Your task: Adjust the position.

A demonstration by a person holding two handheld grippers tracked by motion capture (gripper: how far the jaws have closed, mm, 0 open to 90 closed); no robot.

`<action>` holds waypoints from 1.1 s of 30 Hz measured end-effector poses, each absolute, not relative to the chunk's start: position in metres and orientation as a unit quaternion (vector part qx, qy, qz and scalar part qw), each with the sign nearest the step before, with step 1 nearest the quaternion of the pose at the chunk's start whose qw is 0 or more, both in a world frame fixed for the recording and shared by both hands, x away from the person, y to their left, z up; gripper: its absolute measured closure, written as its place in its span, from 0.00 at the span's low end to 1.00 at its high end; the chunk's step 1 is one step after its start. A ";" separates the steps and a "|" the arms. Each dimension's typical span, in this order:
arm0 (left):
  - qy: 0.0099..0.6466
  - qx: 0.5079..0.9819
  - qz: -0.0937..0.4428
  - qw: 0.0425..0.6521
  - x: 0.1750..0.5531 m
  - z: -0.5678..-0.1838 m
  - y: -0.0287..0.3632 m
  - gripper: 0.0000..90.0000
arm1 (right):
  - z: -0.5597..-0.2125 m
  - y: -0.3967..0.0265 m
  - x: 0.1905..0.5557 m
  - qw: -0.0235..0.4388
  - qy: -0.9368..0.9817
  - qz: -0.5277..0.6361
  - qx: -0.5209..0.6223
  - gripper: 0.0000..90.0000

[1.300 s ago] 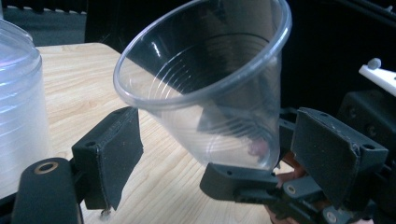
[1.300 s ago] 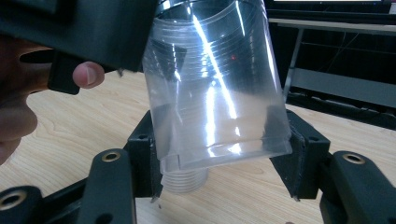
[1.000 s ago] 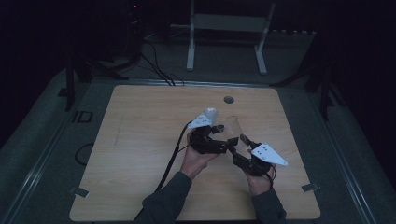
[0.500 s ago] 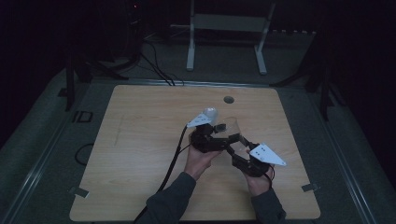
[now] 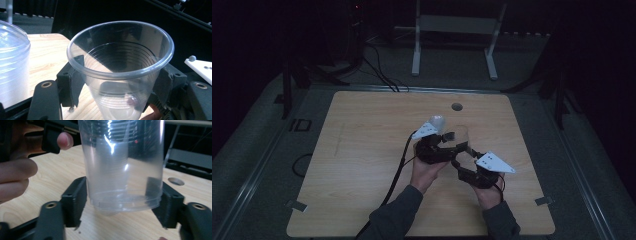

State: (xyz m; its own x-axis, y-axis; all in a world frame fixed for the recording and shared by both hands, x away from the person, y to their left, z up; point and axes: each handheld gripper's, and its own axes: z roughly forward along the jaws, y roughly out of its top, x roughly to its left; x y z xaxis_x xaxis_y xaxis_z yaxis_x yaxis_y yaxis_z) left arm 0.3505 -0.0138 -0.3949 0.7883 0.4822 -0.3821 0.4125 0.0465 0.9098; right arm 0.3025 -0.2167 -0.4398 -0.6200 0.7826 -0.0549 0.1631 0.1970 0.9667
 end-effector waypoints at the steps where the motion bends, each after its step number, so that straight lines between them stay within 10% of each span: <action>1: 0.324 0.691 0.029 0.645 0.350 -0.395 -0.014 0.35 | -0.440 -0.216 0.303 0.284 0.720 0.540 0.329 0.34; 23: 0.289 0.750 0.089 0.588 0.347 -0.399 -0.011 0.36 | -0.424 -0.220 0.318 0.189 0.798 0.495 0.287 0.27; 33: 0.266 0.769 0.104 0.573 0.343 -0.400 -0.012 0.34 | -0.427 -0.217 0.321 0.173 0.806 0.491 0.281 0.39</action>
